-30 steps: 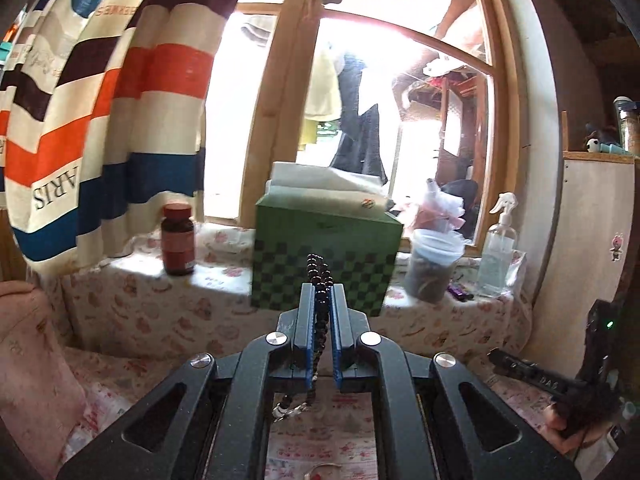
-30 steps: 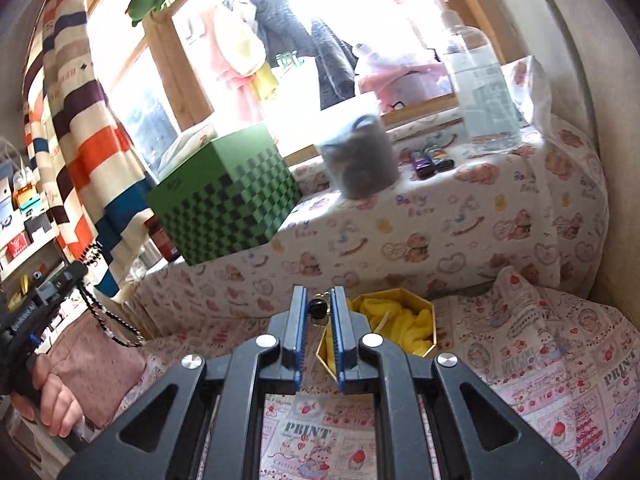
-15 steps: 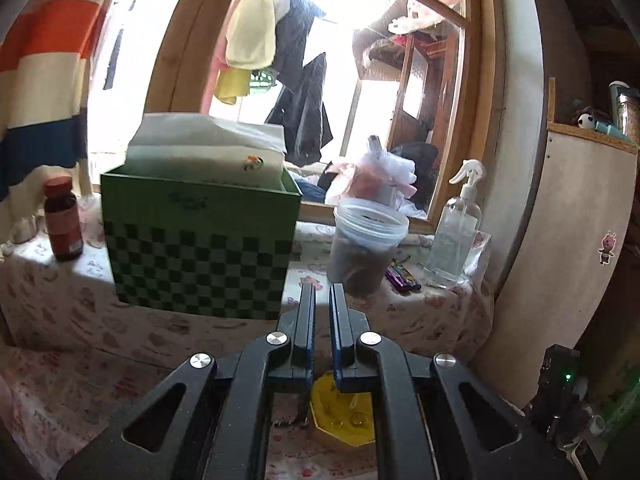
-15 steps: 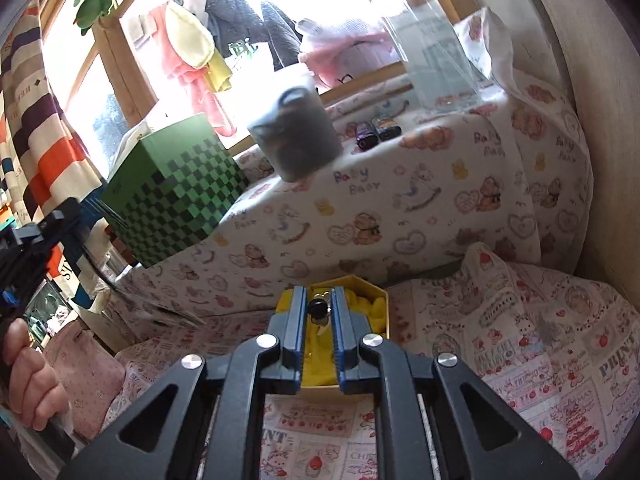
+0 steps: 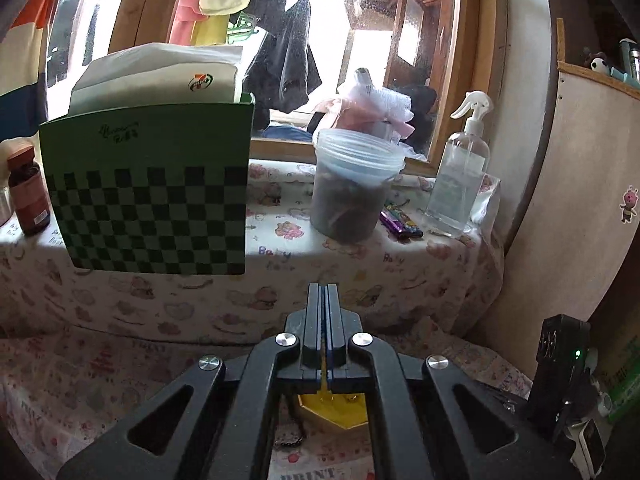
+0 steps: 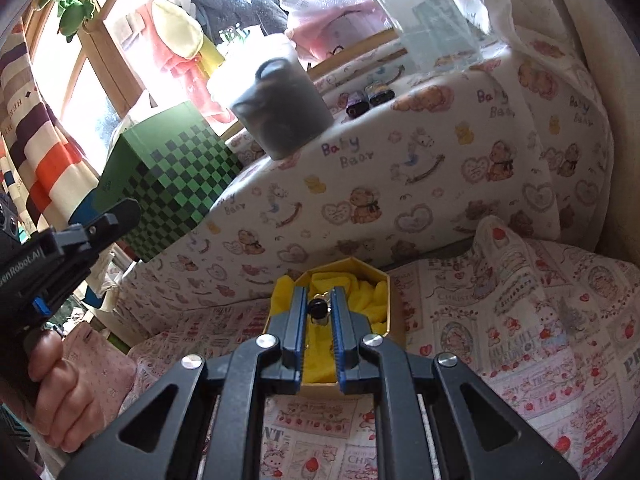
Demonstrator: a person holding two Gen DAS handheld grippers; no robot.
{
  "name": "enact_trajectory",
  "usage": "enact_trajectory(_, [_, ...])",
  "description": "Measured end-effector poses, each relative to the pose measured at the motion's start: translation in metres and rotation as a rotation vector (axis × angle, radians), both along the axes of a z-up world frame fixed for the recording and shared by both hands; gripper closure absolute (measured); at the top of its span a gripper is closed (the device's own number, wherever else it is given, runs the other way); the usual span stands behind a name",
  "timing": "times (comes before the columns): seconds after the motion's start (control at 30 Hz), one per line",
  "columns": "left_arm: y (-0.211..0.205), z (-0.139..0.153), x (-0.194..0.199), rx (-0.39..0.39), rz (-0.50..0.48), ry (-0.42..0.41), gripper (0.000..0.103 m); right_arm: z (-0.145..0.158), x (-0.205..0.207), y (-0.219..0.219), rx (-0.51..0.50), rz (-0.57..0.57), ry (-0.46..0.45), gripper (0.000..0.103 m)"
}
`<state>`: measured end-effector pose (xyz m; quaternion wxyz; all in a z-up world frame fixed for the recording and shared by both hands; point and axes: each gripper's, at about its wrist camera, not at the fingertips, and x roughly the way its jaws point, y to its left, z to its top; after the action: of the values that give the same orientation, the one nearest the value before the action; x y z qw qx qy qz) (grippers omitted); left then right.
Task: Organize jewelry
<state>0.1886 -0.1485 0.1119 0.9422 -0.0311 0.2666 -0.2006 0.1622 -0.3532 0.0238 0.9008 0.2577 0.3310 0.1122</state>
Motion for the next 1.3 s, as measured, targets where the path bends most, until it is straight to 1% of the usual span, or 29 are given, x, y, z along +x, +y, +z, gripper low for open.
enact_trajectory(0.07, [0.005,-0.008,-0.001,0.028,0.001,0.020,0.101,-0.003,0.002,0.002,0.001,0.005,0.018,0.091])
enact_trajectory(0.1, [0.009,-0.012,-0.002,0.040,0.003,0.024,0.098,-0.004,0.003,0.003,-0.002,0.004,0.022,0.088])
enact_trajectory(0.17, [0.013,-0.021,-0.004,0.067,0.011,0.015,0.092,-0.003,0.003,0.005,-0.013,0.004,0.024,0.073])
enact_trajectory(0.2, [0.015,-0.025,-0.004,0.087,0.019,0.015,0.086,-0.002,0.002,0.005,-0.015,0.000,0.018,0.064])
enact_trajectory(0.23, [0.016,-0.029,-0.004,0.098,0.029,0.021,0.079,0.000,0.000,0.005,-0.021,-0.011,0.009,0.064])
enact_trajectory(0.27, [0.018,-0.033,-0.002,0.100,0.035,0.034,0.075,0.002,-0.001,0.004,-0.023,-0.015,0.006,0.064])
enact_trajectory(0.3, [0.020,-0.037,0.000,0.098,0.035,0.057,0.068,0.003,-0.002,0.002,-0.015,-0.017,0.003,0.064])
enact_trajectory(0.33, [0.021,-0.042,0.004,0.097,0.028,0.089,0.059,0.003,-0.003,-0.001,-0.006,-0.020,0.003,0.064])
enact_trajectory(0.37, [0.024,-0.047,0.007,0.098,0.018,0.121,0.055,0.004,-0.004,-0.002,0.002,-0.025,0.002,0.064])
enact_trajectory(0.43, [0.022,-0.062,0.016,0.100,-0.030,0.207,0.042,0.005,-0.005,-0.005,0.004,-0.036,0.001,0.064])
enact_trajectory(0.47, [0.019,-0.071,0.021,0.101,-0.067,0.260,0.041,0.005,-0.005,-0.005,-0.001,-0.041,0.001,0.064])
enact_trajectory(0.5, [0.017,-0.081,0.024,0.110,-0.081,0.304,0.041,0.005,-0.005,-0.005,-0.009,-0.047,0.001,0.064])
enact_trajectory(0.53, [0.015,-0.090,0.027,0.130,-0.074,0.339,0.041,0.006,-0.005,-0.005,-0.019,-0.055,0.004,0.064])
enact_trajectory(0.6, [0.011,-0.106,0.032,0.176,-0.057,0.395,0.041,0.008,-0.007,-0.003,-0.030,-0.055,-0.001,0.063])
enact_trajectory(0.7, [0.007,-0.123,0.036,0.205,-0.096,0.453,0.041,0.012,-0.009,0.000,-0.054,-0.052,-0.014,0.061])
enact_trajectory(0.77, [0.001,-0.129,0.035,0.253,-0.121,0.460,0.040,0.013,-0.010,0.002,-0.071,-0.053,-0.018,0.058])
enact_trajectory(0.83, [-0.006,-0.133,0.034,0.303,-0.135,0.442,0.031,0.013,-0.009,0.002,-0.077,-0.055,-0.012,0.055])
enact_trajectory(0.9, [-0.012,-0.136,0.034,0.333,-0.150,0.429,0.027,0.012,-0.008,0.002,-0.085,-0.059,-0.005,0.053])
enact_trajectory(1.0, [-0.018,-0.144,0.039,0.374,-0.134,0.440,0.022,0.011,-0.008,0.001,-0.105,-0.081,-0.002,0.049])
enact_trajectory(1.03, [-0.018,-0.145,0.039,0.389,-0.120,0.426,0.021,0.011,-0.008,0.000,-0.108,-0.088,-0.001,0.048])
enact_trajectory(1.1, [-0.019,-0.149,0.042,0.397,-0.112,0.423,0.021,0.010,-0.007,-0.002,-0.099,-0.093,0.003,0.047])
enact_trajectory(1.17, [-0.014,-0.152,0.044,0.353,-0.107,0.435,0.024,0.010,-0.007,-0.003,-0.088,-0.092,0.007,0.047])
enact_trajectory(1.2, [-0.010,-0.150,0.044,0.342,-0.095,0.428,0.038,0.010,-0.007,-0.004,-0.083,-0.093,0.008,0.047])
enact_trajectory(1.23, [-0.007,-0.147,0.043,0.326,-0.098,0.417,0.062,0.010,-0.008,-0.004,-0.083,-0.094,0.008,0.046])
enact_trajectory(1.27, [-0.002,-0.145,0.042,0.293,-0.133,0.427,0.078,0.011,-0.008,-0.004,-0.084,-0.094,0.007,0.046])
enact_trajectory(1.3, [0.005,-0.143,0.043,0.277,-0.146,0.444,0.086,0.011,-0.008,-0.003,-0.085,-0.093,0.005,0.046])
